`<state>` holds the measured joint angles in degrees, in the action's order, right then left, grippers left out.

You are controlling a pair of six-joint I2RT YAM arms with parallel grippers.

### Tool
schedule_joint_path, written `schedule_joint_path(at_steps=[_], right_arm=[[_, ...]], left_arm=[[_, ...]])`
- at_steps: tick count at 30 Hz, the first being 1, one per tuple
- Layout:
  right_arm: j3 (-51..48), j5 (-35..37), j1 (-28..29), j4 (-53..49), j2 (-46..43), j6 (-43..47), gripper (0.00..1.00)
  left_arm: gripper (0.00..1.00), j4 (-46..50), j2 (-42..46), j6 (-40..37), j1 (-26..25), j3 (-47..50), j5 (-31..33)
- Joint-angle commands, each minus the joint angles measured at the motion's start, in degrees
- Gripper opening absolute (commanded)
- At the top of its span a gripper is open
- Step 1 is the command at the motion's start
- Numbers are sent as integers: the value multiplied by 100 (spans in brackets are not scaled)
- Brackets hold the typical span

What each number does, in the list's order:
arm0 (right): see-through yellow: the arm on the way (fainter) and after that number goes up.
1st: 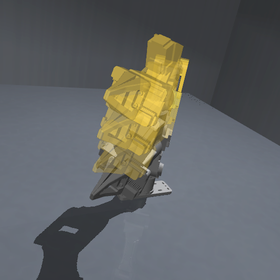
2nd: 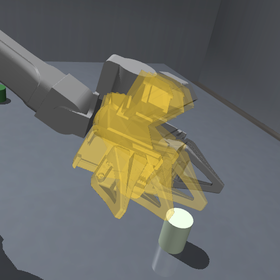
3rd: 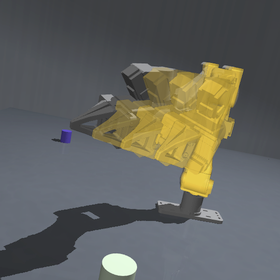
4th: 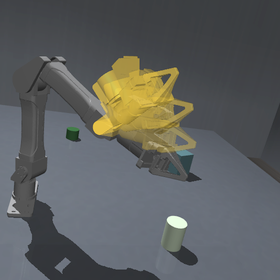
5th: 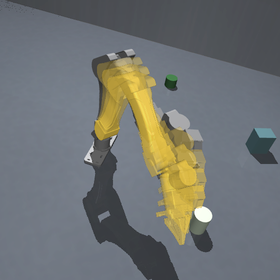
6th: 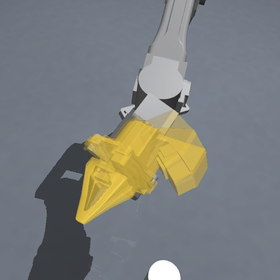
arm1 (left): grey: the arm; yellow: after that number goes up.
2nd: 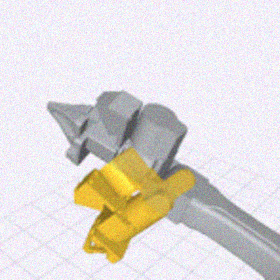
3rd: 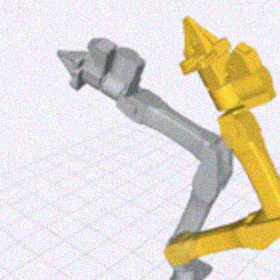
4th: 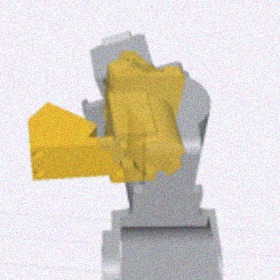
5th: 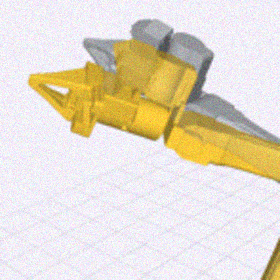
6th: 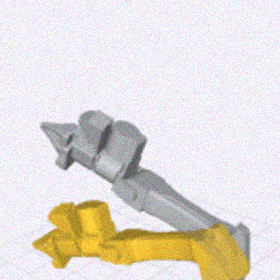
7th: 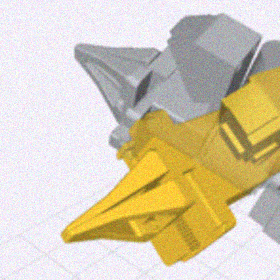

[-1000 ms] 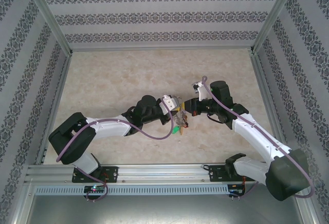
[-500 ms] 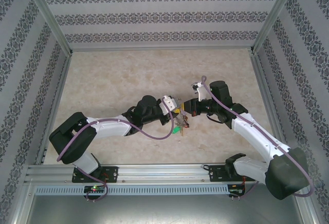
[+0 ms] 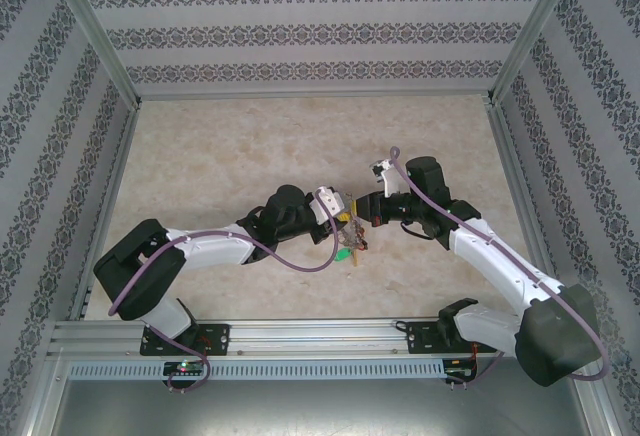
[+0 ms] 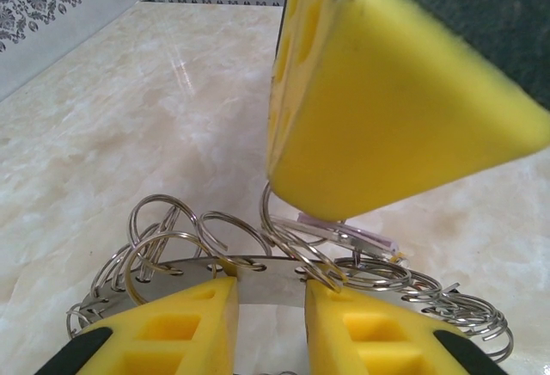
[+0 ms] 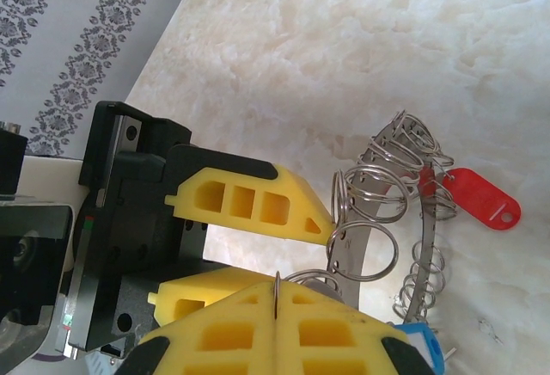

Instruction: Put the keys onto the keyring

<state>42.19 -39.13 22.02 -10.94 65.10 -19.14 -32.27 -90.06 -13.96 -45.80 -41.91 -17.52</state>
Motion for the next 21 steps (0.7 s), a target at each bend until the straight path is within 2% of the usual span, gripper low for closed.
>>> schedule_joint_path(at_steps=[1,14,21], right_arm=[[208,-225,83,118,-15,78,0],[262,-10,84,115,-33,83,0],[287,-41,79,142,-6,85,0]], left_arm=[[27,62,222,-84,-49,-164,-46],[32,122,719,31,-45,336,318],[32,313,982,188,-65,439,192]])
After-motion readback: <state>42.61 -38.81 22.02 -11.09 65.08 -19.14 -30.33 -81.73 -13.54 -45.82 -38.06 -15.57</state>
